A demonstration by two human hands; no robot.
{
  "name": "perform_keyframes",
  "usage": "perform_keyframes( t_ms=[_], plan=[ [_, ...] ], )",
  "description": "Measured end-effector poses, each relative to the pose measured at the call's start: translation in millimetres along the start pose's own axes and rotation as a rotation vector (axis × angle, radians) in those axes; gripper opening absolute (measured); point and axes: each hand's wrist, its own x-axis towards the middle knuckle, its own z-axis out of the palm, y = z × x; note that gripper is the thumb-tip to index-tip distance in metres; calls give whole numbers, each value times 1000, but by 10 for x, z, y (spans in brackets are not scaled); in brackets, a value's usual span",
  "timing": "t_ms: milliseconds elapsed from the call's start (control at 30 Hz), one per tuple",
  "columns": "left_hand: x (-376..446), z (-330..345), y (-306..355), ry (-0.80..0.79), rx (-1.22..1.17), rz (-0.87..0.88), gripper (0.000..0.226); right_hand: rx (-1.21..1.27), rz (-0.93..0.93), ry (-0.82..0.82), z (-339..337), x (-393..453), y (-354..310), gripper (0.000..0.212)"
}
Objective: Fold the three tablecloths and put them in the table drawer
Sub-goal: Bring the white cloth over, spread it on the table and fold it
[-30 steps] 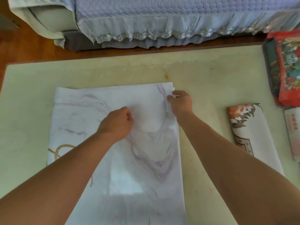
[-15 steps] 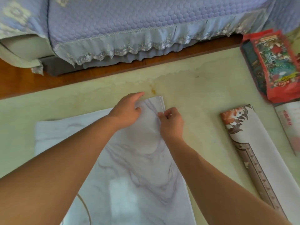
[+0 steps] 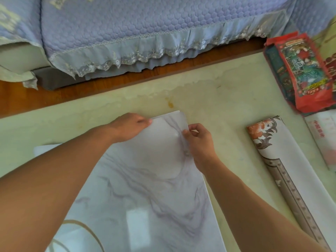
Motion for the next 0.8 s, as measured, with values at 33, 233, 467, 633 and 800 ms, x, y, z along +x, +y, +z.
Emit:
perform_keyframes(
  t_ms=[33, 233, 467, 633, 800],
  plan=[
    [-33, -21, -83, 6, 30, 7, 50, -62, -11, 33, 6, 1, 14, 3],
    [-118, -116, -461, -12, 170, -70, 21, -275, -26, 116, 106, -45, -3, 11],
    [-245, -138, -729, 37, 295, -181, 34, -533, -26, 128, 47, -163, 1, 17],
    [-293, -140, -942, 38, 246, -166, 34, -627, 82, 184, -122, -384, 181, 19],
    [-342, -190, -1074, 41, 255, -183, 32, -450, 78, 240, -91, -484, 219, 21]
  ],
)
